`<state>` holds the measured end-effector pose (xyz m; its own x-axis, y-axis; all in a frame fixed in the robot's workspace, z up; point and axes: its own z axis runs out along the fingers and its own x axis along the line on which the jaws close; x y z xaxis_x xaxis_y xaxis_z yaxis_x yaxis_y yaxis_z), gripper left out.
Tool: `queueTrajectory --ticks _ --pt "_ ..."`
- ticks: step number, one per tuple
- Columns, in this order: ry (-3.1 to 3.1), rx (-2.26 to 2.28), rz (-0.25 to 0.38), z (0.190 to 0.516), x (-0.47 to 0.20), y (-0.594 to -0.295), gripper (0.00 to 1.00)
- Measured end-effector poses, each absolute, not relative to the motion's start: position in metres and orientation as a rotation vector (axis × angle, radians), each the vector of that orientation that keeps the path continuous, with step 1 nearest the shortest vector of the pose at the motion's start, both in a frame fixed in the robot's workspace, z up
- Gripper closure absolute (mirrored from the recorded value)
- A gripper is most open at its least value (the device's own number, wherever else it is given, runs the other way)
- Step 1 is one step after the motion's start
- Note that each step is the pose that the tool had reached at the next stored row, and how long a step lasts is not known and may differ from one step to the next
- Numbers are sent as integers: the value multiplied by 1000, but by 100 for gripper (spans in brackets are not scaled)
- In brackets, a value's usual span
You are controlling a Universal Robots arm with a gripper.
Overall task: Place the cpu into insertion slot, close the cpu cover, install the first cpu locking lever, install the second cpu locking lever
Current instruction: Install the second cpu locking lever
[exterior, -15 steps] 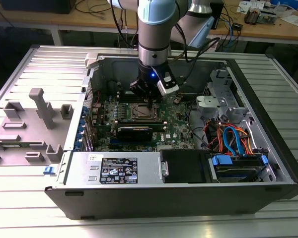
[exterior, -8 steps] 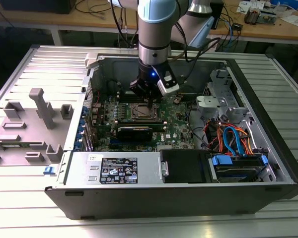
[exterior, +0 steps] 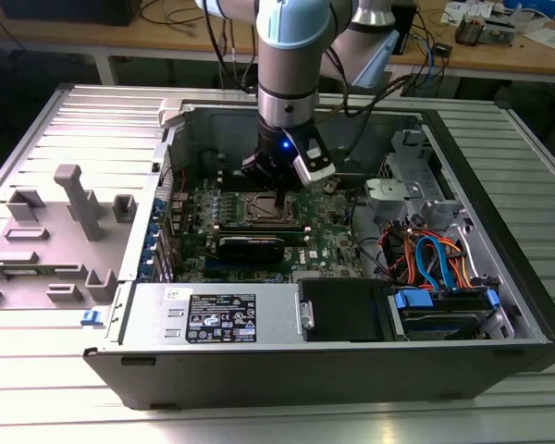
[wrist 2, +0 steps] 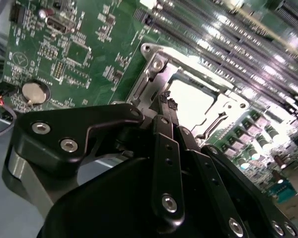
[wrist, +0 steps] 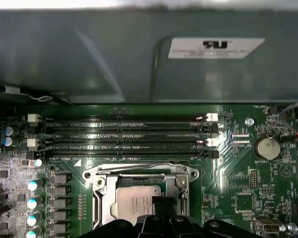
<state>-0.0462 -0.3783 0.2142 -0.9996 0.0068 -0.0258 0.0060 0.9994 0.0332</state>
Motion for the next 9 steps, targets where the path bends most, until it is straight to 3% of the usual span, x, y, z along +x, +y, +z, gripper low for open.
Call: queueTrajectory --ticks 9 --pt "3115 10 52 217 -46 -381 89"
